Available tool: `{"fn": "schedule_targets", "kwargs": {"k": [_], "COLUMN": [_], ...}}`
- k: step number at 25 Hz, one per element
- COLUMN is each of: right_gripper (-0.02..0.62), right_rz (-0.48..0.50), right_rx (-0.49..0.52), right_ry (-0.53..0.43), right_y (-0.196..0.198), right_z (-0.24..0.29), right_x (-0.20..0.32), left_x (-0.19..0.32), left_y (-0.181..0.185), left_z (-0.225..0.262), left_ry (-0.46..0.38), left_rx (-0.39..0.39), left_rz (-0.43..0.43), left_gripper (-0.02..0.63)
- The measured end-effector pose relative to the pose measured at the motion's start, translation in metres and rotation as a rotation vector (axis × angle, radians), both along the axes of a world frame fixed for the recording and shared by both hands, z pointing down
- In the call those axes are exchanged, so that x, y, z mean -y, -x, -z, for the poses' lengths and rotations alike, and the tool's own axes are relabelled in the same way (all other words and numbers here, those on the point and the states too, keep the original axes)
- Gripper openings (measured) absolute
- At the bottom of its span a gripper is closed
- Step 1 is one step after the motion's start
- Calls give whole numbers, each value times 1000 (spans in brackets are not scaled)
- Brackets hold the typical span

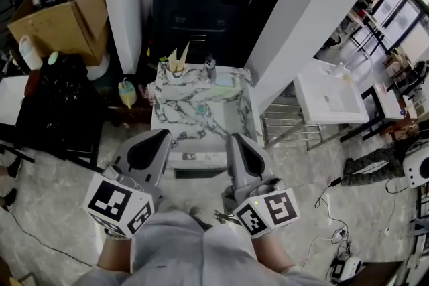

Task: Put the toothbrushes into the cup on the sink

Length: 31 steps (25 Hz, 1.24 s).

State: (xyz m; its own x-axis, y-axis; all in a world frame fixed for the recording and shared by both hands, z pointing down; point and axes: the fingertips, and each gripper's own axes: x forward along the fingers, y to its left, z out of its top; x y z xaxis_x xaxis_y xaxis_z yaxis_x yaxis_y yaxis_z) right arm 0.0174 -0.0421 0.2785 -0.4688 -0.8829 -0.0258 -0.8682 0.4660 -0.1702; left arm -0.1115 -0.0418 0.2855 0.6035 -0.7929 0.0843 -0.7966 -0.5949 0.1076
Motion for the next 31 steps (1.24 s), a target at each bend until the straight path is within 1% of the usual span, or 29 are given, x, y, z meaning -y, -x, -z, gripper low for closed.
{"fn": "schedule_targets", "kwargs": {"k": [17,31], "right_gripper": [-2,-2], "right_rz": [16,46], "right_rx": [-2,-2], "right_ry": [7,13], "right_y": [-7,-9], "right_z": [-1,-1], "right_x": [10,19], "left_x": [9,15], "left_y": [-7,-11], "left_z": [-1,1], "left_ry": [7,9], "left_rx": [-9,-5], "left_rz": [7,29], "left_gripper": [6,6]}}
